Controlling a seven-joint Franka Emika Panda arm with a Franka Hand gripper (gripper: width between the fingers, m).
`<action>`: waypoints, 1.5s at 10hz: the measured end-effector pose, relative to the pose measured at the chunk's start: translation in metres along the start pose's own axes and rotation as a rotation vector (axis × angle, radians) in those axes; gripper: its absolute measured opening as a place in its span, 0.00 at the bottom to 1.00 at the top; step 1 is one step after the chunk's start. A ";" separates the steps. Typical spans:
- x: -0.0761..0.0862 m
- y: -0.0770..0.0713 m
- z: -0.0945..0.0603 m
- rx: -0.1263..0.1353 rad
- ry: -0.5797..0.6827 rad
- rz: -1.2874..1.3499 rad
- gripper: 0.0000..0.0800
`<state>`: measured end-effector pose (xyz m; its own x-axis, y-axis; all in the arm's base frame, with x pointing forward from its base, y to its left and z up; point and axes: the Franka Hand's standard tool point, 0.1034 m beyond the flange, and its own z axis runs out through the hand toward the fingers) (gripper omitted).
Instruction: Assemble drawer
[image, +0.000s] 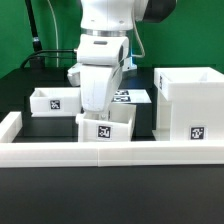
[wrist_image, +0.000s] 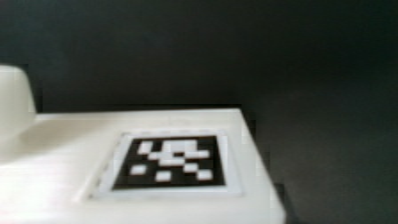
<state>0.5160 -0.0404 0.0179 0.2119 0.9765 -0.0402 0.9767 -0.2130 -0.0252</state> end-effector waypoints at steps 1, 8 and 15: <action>-0.001 0.000 0.001 0.001 -0.001 -0.008 0.05; 0.006 0.002 0.003 0.019 -0.011 -0.159 0.05; 0.024 0.006 0.006 -0.033 0.013 -0.065 0.05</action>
Offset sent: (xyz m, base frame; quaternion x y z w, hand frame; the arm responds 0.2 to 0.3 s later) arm 0.0000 0.0000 0.0000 0.0000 0.0000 -0.1938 0.9810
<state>0.5270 -0.0181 0.0106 0.1481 0.9886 -0.0265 0.9890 -0.1480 0.0060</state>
